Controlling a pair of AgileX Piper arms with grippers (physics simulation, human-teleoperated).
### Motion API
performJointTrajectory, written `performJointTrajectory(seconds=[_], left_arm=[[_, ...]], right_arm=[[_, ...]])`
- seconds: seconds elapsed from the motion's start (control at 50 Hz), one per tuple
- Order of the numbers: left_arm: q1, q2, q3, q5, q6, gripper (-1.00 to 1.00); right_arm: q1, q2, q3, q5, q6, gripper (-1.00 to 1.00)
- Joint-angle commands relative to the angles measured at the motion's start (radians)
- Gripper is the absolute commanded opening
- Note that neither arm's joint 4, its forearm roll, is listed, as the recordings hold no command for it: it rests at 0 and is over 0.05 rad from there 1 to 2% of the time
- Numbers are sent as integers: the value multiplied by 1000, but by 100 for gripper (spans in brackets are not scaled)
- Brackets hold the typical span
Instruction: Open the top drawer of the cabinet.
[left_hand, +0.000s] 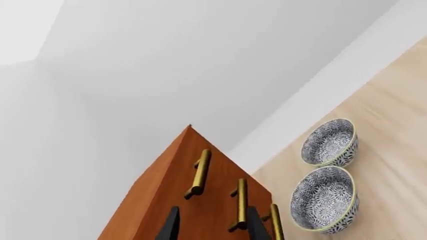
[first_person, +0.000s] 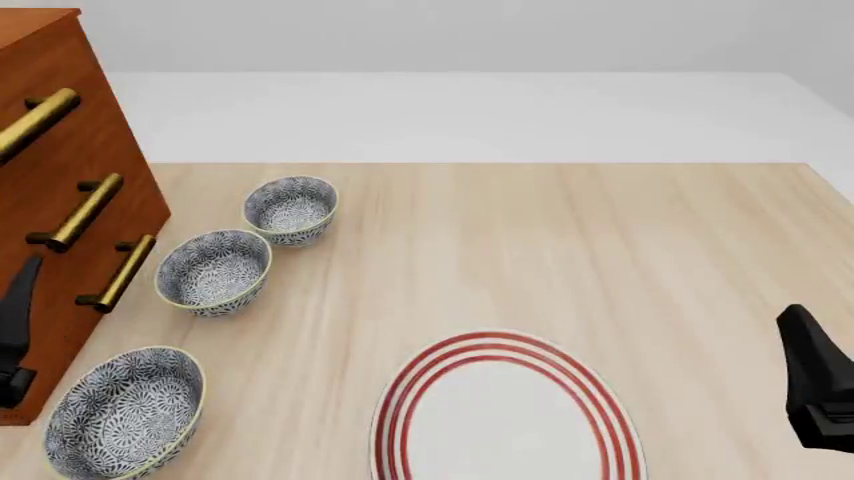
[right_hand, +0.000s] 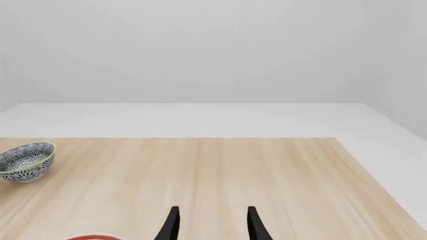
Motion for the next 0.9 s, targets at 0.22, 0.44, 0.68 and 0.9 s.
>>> performJointTrajectory(seconds=[0.22, 0.44, 0.68, 0.9], left_arm=[[-21, 91, -1, -93, 136, 100], [-34, 130, 19, -102, 211, 100], [-42, 172, 18, -106, 254, 100], [-1, 245, -7, -148, 303, 100]], right_arm=[[0, 0, 0, 0, 0, 100], [0, 0, 0, 0, 0, 100], [0, 0, 0, 0, 0, 100], [0, 0, 0, 0, 0, 100]])
